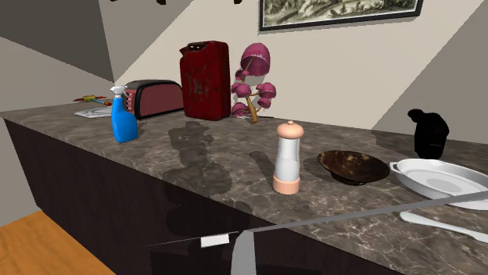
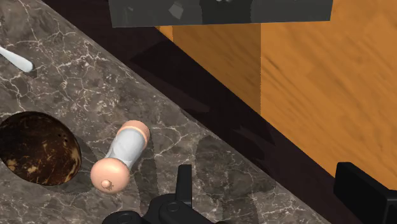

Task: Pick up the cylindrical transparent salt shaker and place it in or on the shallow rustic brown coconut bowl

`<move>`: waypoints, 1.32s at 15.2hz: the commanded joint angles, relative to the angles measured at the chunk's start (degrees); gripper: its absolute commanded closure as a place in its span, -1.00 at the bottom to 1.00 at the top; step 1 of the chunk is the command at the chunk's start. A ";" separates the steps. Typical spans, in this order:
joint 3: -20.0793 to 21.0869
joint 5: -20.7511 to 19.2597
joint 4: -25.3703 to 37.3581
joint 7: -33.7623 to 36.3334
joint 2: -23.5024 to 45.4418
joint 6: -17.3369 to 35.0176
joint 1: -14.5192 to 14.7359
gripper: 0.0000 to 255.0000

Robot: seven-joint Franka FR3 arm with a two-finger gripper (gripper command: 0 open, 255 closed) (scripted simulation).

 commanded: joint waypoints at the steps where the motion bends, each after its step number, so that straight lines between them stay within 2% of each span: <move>1: 0.00 0.00 0.00 0.00 0.00 0.00 0.00 -1.00; 12: -9.89 -3.58 -1.01 -10.05 15.25 14.94 -2.19 -1.00; 20: -16.49 -2.46 3.89 -18.07 30.48 24.07 -2.80 -1.00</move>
